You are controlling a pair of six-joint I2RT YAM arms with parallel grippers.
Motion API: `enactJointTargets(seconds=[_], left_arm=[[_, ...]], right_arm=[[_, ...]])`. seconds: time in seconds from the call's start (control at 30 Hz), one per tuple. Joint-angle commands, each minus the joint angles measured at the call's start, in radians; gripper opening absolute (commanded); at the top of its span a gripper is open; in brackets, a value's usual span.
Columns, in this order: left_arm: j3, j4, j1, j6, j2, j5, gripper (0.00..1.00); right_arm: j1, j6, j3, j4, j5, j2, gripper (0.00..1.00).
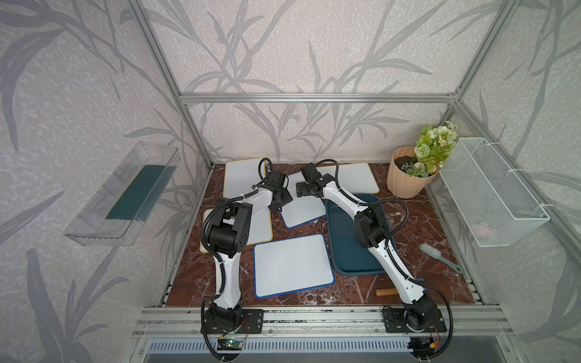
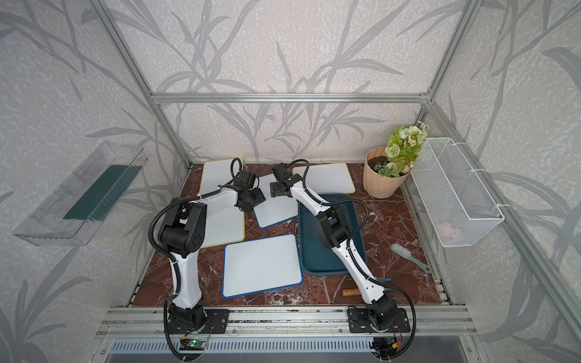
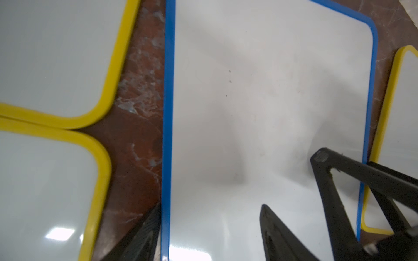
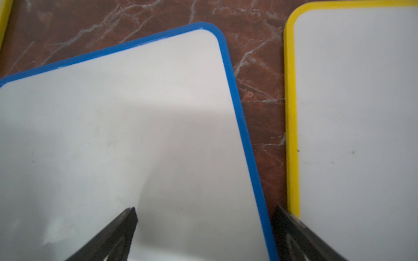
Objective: Put the whiteboard into the storage box
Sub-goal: Adjust the whiteboard at the center of the board.
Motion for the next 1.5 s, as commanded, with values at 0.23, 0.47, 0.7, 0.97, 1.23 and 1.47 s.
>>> enactJointTargets(seconds=[0.23, 0.47, 0.7, 0.97, 1.23, 1.47], left_arm=[[0.078, -0.066, 0.001, -0.006, 0.107, 0.005, 0.7], [0.108, -0.08, 0.021, 0.013, 0.119, 0.006, 0.7], [0.112, -0.11, 0.038, 0.037, 0.127, 0.014, 0.7], [0.19, -0.251, 0.036, 0.139, 0.168, -0.006, 0.7], [0.214, -0.296, 0.035, 0.198, 0.202, 0.024, 0.7], [0.229, -0.29, 0.04, 0.207, 0.218, 0.126, 0.7]], right_arm=[[0.004, 0.093, -0.102, -0.129, -0.186, -0.034, 0.96], [0.02, 0.124, -0.195, -0.11, -0.232, -0.086, 0.94], [0.032, 0.133, -0.272, -0.102, -0.194, -0.127, 0.94], [0.041, 0.183, -0.275, -0.116, -0.129, -0.119, 0.95], [0.054, 0.25, -0.173, -0.197, -0.111, -0.056, 0.95], [0.049, 0.29, -0.206, -0.14, -0.223, -0.061, 0.95]])
